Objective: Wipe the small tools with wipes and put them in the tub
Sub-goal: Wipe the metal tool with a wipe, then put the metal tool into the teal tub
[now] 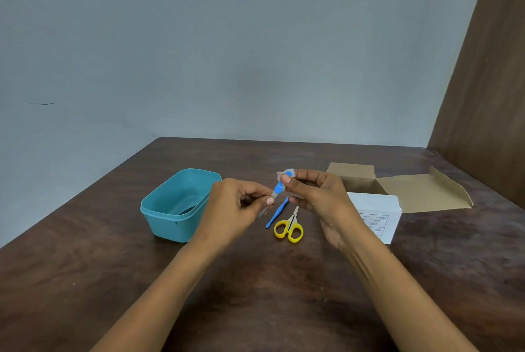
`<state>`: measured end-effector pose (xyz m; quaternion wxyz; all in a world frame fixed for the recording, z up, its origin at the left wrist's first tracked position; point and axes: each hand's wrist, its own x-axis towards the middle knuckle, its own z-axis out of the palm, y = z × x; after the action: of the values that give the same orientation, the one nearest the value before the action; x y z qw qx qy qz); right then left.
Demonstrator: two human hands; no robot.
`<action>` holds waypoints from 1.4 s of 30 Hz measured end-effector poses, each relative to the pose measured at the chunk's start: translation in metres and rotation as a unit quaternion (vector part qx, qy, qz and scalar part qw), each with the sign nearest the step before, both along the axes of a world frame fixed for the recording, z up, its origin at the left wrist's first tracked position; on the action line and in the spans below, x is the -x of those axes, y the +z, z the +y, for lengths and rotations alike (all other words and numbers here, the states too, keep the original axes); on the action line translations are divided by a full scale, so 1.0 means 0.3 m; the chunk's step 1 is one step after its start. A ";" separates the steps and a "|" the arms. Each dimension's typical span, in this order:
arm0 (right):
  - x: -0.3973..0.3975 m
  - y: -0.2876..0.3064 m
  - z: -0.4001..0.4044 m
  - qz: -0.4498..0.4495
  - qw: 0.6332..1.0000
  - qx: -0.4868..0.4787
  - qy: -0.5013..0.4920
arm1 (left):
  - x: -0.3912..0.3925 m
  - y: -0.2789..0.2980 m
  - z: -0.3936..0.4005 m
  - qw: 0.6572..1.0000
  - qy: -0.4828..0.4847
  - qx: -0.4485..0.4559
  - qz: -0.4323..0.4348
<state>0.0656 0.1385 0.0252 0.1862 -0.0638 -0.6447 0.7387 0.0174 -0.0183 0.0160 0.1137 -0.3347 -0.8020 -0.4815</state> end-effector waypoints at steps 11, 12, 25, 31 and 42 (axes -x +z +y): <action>0.004 -0.005 -0.007 -0.011 1.000 -0.027 0.003 | 0.000 0.007 -0.003 1.000 0.010 0.003 0.010; 0.005 -0.002 -0.002 -0.006 1.000 -0.010 0.000 | -0.001 0.008 -0.003 1.000 0.009 0.003 0.010; -0.005 0.009 -0.003 0.010 0.997 0.074 0.014 | -0.007 0.029 -0.012 1.000 0.006 0.017 0.025; -0.012 0.022 -0.001 0.088 0.993 0.048 -0.057 | 0.000 0.031 -0.021 0.999 0.024 0.018 0.023; 0.018 -0.064 -0.056 0.198 0.878 -0.384 -0.208 | 0.014 0.080 -0.071 0.995 0.059 -0.068 -0.049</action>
<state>0.0603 0.1216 0.0059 0.4689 0.0273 -0.7992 0.3750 0.0133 -0.0396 0.0401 0.1250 -0.2539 -0.7905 -0.5431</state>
